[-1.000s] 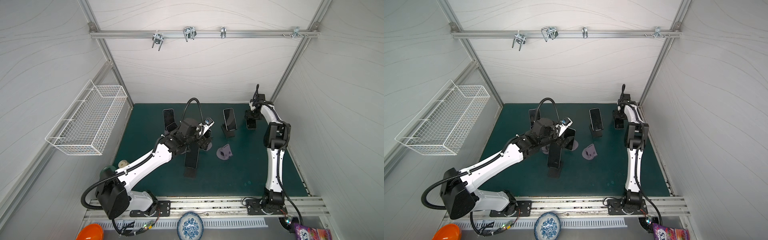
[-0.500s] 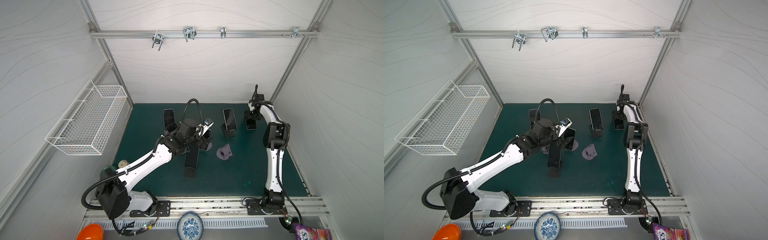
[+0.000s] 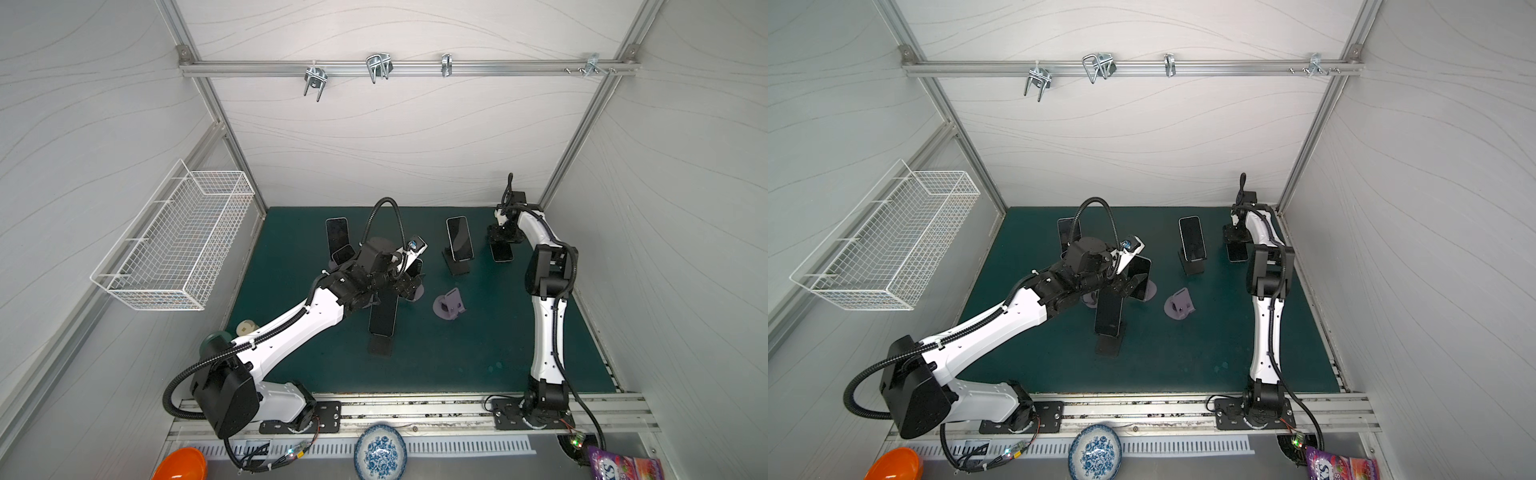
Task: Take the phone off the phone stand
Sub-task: 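Lower the mint-green phone flat onto the table with the right gripper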
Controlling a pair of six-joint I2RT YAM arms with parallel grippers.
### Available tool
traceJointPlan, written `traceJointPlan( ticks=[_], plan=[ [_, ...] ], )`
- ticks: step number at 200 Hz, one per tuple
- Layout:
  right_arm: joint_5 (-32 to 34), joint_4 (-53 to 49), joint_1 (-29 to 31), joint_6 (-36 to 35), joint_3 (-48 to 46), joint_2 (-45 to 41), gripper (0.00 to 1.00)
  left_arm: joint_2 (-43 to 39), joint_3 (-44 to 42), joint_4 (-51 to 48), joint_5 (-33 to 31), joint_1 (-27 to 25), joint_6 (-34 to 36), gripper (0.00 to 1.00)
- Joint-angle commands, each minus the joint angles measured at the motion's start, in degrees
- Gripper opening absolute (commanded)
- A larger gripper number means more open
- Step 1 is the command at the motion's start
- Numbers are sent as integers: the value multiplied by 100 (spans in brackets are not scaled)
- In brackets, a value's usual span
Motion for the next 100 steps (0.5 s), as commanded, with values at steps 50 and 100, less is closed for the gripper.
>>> traceJointPlan(
  ticks=[50,100],
  plan=[
    [-93,-366,44,-174,65,208,63,-9,67,202,77,24,37,93],
    [-80,-383,40,-175,59,208,67,-37,84,179,99,24,46,93]
  ],
)
